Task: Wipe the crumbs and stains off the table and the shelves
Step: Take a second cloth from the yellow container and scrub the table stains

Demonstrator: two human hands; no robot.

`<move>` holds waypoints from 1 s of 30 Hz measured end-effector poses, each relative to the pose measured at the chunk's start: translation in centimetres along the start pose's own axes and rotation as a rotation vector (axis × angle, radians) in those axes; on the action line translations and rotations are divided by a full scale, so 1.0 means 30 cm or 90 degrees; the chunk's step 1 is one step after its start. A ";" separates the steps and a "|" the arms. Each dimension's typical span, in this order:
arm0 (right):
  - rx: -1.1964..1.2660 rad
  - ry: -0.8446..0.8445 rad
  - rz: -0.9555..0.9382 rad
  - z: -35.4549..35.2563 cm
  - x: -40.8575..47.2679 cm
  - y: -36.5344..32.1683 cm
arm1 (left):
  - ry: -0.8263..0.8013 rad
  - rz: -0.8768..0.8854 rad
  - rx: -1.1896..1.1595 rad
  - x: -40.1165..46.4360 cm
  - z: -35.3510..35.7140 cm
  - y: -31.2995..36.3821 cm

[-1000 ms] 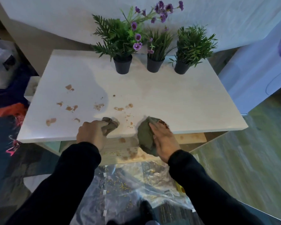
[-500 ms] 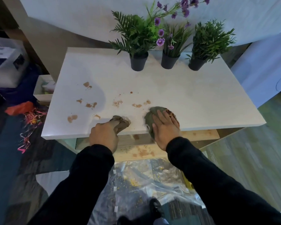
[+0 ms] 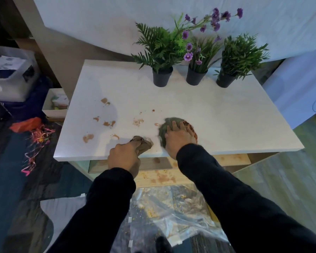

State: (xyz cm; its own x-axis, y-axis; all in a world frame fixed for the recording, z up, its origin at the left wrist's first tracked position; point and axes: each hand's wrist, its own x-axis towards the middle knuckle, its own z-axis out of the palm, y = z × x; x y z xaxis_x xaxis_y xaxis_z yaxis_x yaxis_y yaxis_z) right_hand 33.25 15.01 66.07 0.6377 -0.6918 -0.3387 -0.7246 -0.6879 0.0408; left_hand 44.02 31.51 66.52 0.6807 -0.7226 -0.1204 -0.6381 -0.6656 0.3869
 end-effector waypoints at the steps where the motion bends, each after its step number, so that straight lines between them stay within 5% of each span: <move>1: -0.001 0.016 -0.015 0.029 -0.054 0.009 | 0.001 0.004 -0.002 -0.001 -0.002 0.002; 9: 0.105 -0.008 0.119 -0.076 0.166 0.020 | 0.028 0.013 0.005 0.008 0.021 -0.021; 16: 0.064 0.000 0.024 0.013 -0.038 0.059 | 0.025 -0.005 0.003 0.019 0.013 -0.002; 23: 0.083 0.001 0.056 -0.056 0.202 0.051 | 0.031 -0.025 0.013 0.021 0.000 0.017; 30: 0.054 0.050 -0.149 0.092 -0.090 0.082 | 0.013 -0.036 -0.036 0.001 -0.016 0.024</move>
State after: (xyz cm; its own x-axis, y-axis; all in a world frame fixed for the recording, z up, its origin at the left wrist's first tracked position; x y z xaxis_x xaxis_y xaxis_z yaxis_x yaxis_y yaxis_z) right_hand 29.01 15.79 64.48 0.8065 -0.5332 -0.2554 -0.5722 -0.8126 -0.1105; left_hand 43.75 31.10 67.25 0.7225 -0.6798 -0.1258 -0.5775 -0.6935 0.4308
